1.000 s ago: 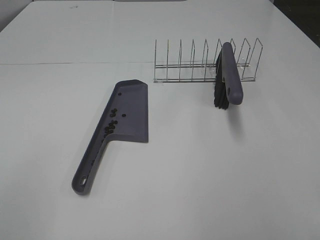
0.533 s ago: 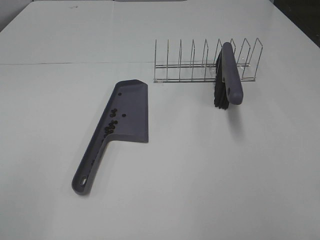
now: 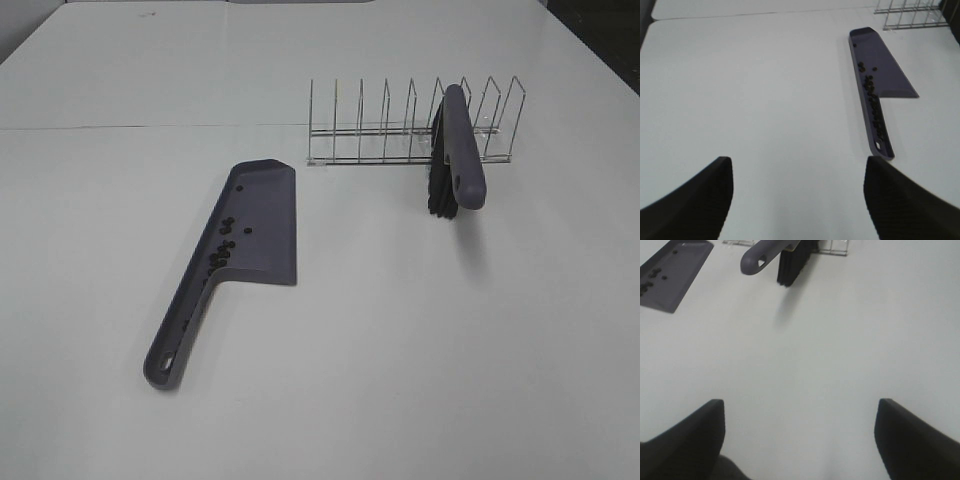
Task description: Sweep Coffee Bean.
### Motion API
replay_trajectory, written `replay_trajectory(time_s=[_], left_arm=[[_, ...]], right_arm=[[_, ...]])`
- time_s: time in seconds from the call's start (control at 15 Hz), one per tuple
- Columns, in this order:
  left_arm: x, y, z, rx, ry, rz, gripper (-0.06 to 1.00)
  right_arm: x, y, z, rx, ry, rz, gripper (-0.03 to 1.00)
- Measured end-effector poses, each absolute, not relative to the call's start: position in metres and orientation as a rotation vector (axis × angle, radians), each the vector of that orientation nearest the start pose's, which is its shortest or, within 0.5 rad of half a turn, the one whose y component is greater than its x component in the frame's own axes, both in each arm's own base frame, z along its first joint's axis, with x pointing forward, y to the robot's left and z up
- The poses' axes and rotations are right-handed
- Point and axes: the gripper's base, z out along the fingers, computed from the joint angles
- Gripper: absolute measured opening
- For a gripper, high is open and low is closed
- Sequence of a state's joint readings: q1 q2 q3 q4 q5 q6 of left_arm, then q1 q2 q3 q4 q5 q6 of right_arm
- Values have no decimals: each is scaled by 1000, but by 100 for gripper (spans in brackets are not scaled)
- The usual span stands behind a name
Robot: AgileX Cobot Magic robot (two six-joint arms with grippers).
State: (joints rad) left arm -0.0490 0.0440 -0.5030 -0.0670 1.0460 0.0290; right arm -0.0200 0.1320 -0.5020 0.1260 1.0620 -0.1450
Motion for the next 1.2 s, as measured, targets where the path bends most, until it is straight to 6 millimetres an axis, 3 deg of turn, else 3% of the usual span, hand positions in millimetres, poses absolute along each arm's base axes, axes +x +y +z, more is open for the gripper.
replay_trajectory(time_s=[0.27,1.2], left_arm=[[-5,-5,280,40,2020,-64,69],[-5,-5,280,40,2020,-64,69]], right_arm=[[-6,11,278,-103,2031,42,72],[-6,12,278,-104,2030,50,72]])
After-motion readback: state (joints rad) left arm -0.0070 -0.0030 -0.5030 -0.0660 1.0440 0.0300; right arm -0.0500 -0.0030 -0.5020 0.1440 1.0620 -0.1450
